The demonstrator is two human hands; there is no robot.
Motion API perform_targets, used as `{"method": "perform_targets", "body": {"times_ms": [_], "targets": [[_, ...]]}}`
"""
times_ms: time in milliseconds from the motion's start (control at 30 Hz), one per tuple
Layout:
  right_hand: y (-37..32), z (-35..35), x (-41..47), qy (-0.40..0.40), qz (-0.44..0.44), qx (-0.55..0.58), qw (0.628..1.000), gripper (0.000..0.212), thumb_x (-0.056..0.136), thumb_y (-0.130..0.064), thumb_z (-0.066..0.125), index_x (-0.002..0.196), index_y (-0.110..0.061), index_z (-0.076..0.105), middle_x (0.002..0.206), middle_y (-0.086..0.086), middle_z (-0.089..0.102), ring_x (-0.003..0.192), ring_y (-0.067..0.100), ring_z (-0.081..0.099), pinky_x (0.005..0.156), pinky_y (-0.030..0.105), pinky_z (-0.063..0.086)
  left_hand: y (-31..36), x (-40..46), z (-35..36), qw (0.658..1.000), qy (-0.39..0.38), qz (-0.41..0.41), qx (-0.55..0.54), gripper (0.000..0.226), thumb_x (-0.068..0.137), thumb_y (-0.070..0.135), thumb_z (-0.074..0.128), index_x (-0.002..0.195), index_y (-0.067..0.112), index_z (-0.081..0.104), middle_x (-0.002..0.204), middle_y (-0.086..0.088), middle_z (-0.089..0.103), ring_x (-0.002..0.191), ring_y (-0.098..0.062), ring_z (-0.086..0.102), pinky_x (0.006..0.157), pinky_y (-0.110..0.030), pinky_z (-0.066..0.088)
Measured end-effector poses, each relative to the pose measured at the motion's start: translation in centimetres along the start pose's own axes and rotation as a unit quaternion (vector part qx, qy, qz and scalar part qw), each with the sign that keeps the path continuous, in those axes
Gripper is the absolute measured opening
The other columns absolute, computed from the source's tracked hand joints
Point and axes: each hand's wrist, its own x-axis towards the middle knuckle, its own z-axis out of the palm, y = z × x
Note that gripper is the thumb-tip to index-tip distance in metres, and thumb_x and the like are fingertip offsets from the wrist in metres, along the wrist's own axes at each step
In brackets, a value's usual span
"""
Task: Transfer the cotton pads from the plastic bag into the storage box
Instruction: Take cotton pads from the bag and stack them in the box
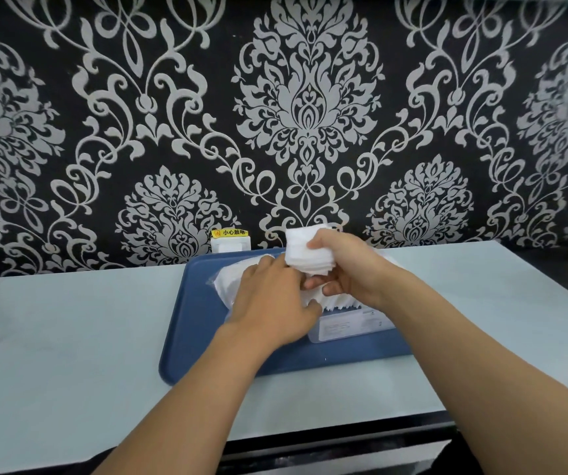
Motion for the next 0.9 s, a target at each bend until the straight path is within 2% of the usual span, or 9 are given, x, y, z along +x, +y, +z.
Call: {"method": "perform_targets", "body": {"times_ms": [100, 233, 400, 467, 567, 633, 733, 800, 900], "targets": [[0.2, 0.2, 0.5, 0.015, 0.018, -0.009, 1.0, 0.03, 0.09, -0.021, 0.051, 0.113, -0.004, 0.062, 0.08, 0.011, 0.07, 0.052, 0.019, 0.061, 0.041, 0.021, 0.043, 0.1, 0.0, 0.2, 0.999, -0.043, 0.0, 0.025, 0.029, 0.088, 0.045, 0.051, 0.111, 0.029, 0.059, 0.126, 0.0, 0.049, 0.114, -0.025, 0.041, 0.098, -0.039, 0.035], [-0.1, -0.8, 0.8, 0.012, 0.064, 0.007, 0.998, 0.027, 0.087, -0.019, 0.052, 0.109, -0.003, 0.058, 0.077, 0.012, 0.067, 0.046, 0.016, 0.056, 0.035, 0.018, 0.039, 0.3, 0.4, 0.4, 0.99, -0.123, 0.006, 0.074, 0.033, 0.097, 0.041, 0.034, 0.112, 0.031, 0.061, 0.13, -0.006, 0.041, 0.118, -0.029, 0.032, 0.109, -0.051, 0.028], [-0.3, -0.7, 1.7, -0.016, 0.132, -0.059, 0.989, 0.033, 0.087, -0.021, 0.05, 0.113, -0.002, 0.058, 0.085, 0.014, 0.066, 0.049, 0.019, 0.061, 0.03, 0.016, 0.037, 0.3, 0.6, 0.7, 0.987, -0.139, -0.006, 0.081, 0.045, 0.1, 0.043, 0.027, 0.14, 0.032, 0.045, 0.146, -0.006, 0.034, 0.128, -0.031, 0.028, 0.116, -0.057, 0.017], [-0.2, -0.6, 2.2, -0.004, 0.13, -0.119, 0.984, 0.037, 0.086, -0.02, 0.048, 0.117, -0.002, 0.057, 0.083, 0.013, 0.066, 0.048, 0.019, 0.061, 0.032, 0.016, 0.035, 0.3, 0.5, 0.6, 0.985, -0.149, -0.008, 0.09, 0.045, 0.1, 0.042, 0.025, 0.138, 0.034, 0.048, 0.148, -0.008, 0.031, 0.13, -0.031, 0.025, 0.117, -0.058, 0.014], [0.2, -0.6, 2.5, -0.004, 0.122, -0.207, 0.971, 0.03, 0.086, -0.021, 0.045, 0.107, -0.004, 0.056, 0.074, 0.013, 0.063, 0.049, 0.021, 0.06, 0.039, 0.019, 0.033, 0.1, 0.4, 0.6, 0.981, -0.17, -0.013, 0.093, 0.044, 0.1, 0.04, 0.026, 0.13, 0.036, 0.057, 0.146, -0.009, 0.029, 0.132, -0.031, 0.022, 0.118, -0.057, 0.012], [0.2, -0.9, 2.5, 0.006, 0.113, -0.242, 0.964, 0.026, 0.087, -0.02, 0.045, 0.104, -0.004, 0.057, 0.077, 0.016, 0.068, 0.052, 0.024, 0.064, 0.041, 0.02, 0.035, 0.1, 0.3, 0.6, 0.982, -0.167, -0.012, 0.087, 0.043, 0.099, 0.04, 0.027, 0.127, 0.036, 0.06, 0.141, -0.008, 0.032, 0.131, -0.031, 0.023, 0.118, -0.057, 0.012], [0.2, -1.3, 2.7, 0.027, 0.093, -0.287, 0.953, 0.026, 0.087, -0.016, 0.049, 0.11, -0.004, 0.056, 0.086, 0.02, 0.075, 0.056, 0.032, 0.069, 0.042, 0.022, 0.046, 0.1, 0.2, 0.6, 0.987, -0.144, -0.006, 0.077, 0.042, 0.098, 0.041, 0.032, 0.123, 0.036, 0.065, 0.129, -0.006, 0.038, 0.125, -0.03, 0.029, 0.117, -0.055, 0.018], [0.4, -1.2, 2.9, 0.038, 0.076, -0.325, 0.942, 0.023, 0.087, -0.014, 0.053, 0.107, -0.004, 0.056, 0.086, 0.02, 0.073, 0.056, 0.035, 0.07, 0.046, 0.031, 0.057, 0.0, 0.0, 0.4, 0.991, -0.116, -0.002, 0.071, 0.04, 0.096, 0.044, 0.036, 0.118, 0.034, 0.069, 0.122, -0.004, 0.045, 0.12, -0.029, 0.035, 0.113, -0.05, 0.026], [0.6, -0.9, 3.1, 0.057, 0.053, -0.38, 0.922, 0.014, 0.083, -0.014, 0.058, 0.092, -0.004, 0.055, 0.081, 0.02, 0.065, 0.057, 0.039, 0.072, 0.051, 0.04, 0.061, 0.0, 0.0, 0.1, 0.997, -0.064, -0.011, 0.052, 0.035, 0.092, 0.046, 0.048, 0.107, 0.032, 0.076, 0.106, 0.0, 0.055, 0.107, -0.026, 0.047, 0.096, -0.038, 0.039]]}}
